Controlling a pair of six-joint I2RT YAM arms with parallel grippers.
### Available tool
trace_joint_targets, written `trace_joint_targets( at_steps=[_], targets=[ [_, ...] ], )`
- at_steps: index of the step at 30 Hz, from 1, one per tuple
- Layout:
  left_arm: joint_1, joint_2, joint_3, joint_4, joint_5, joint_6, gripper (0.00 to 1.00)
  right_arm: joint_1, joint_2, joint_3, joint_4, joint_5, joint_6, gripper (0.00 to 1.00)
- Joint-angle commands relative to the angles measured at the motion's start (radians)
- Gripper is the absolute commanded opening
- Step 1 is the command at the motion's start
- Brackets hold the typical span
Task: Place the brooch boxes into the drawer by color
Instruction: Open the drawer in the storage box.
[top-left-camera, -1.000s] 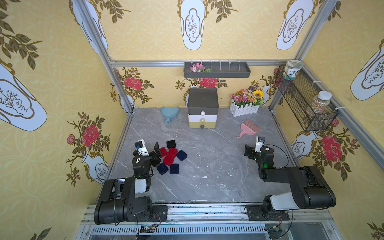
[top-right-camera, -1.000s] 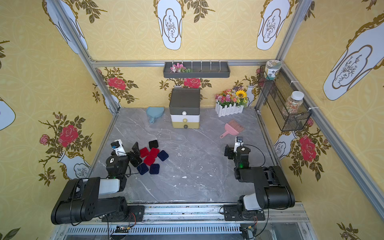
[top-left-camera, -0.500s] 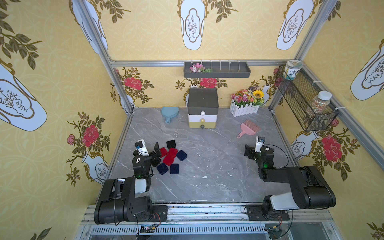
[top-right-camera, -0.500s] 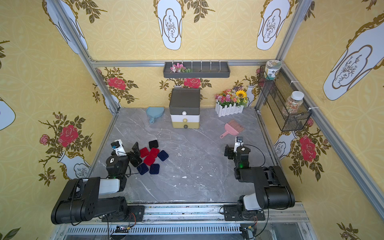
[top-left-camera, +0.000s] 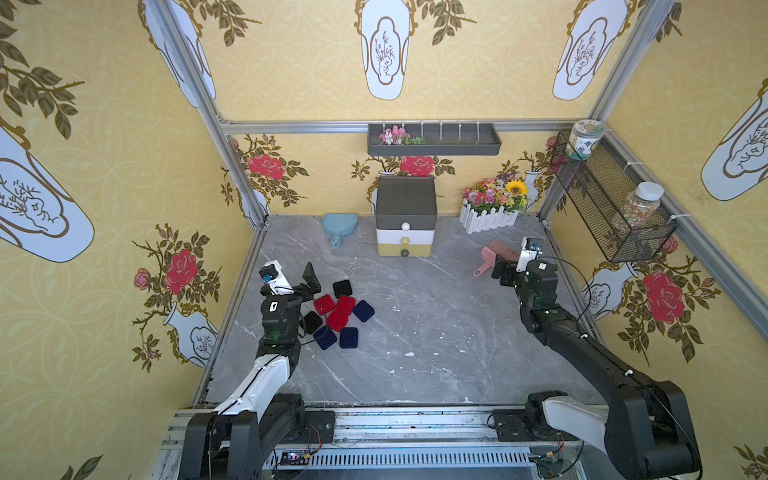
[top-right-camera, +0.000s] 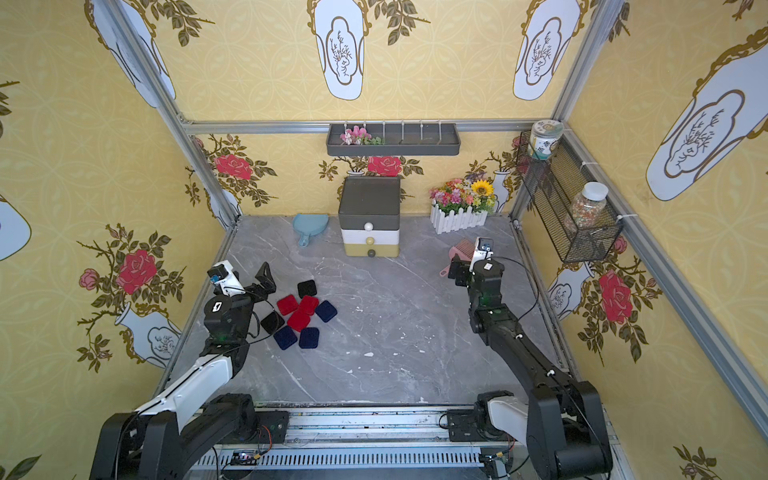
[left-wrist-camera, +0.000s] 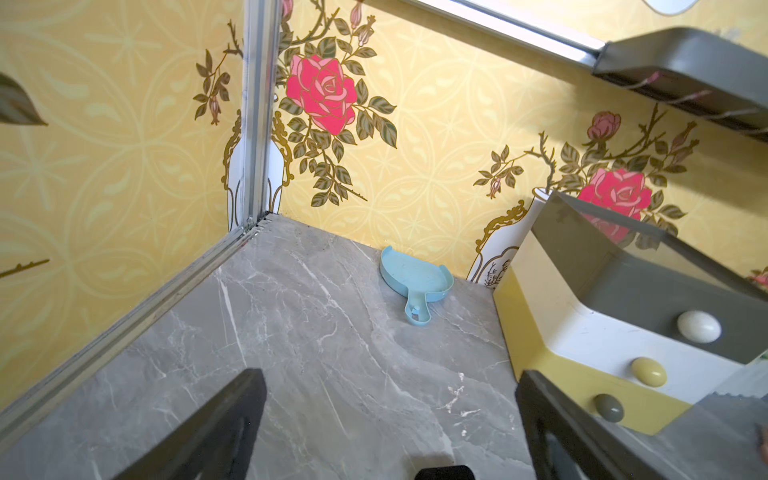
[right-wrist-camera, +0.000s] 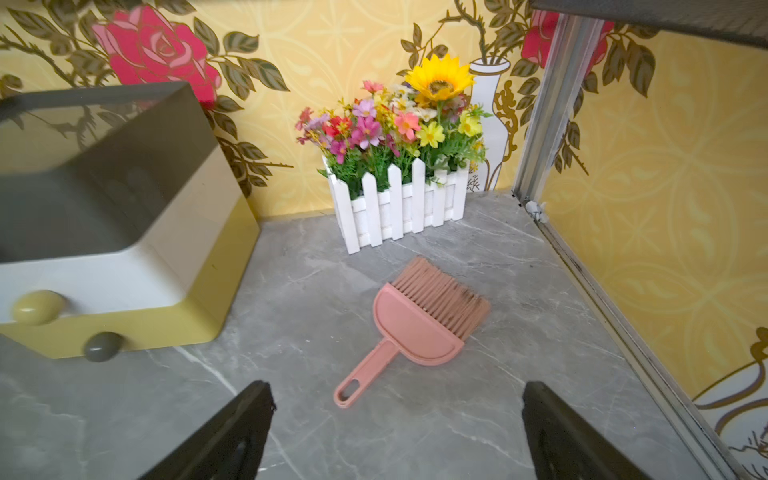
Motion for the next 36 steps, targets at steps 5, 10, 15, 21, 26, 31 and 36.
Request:
trace_joint_targets(
  at_steps=[5,10,15,21,26,31,36],
  targets=[
    [-0.055,-0.12,0.246,-0.523,0.202,-0.223,1.0,0.202,-0.004,0.172,-0.337,-0.029,0.255,0.97],
    [-0.07,-0.157,0.379,-0.751,0.266,-0.192,1.0,0.371,0.118,0.283,-0.339,-0.041,0.374,0.97],
    [-0.07,-0.205,0.394,-0.82,0.268,-0.181,1.0,0.404,0.326,0.451,-0.346,-0.13,0.444,1.0],
    [-0.07,-0.237,0.333,-0.817,0.292,-0.199,1.0,0.404,0.548,0.639,-0.321,-0.181,0.464,0.89],
    [-0.071,-0.247,0.334,-0.838,0.275,-0.17,1.0,0.404,0.68,0.771,-0.316,-0.235,0.488,0.8],
    [-0.071,-0.248,0.329,-0.834,0.28,-0.175,1.0,0.404,0.773,0.848,-0.297,-0.255,0.526,0.76],
    [-0.07,-0.245,0.328,-0.833,0.284,-0.182,1.0,0.405,0.826,0.889,-0.251,-0.248,0.542,0.76]
  ],
)
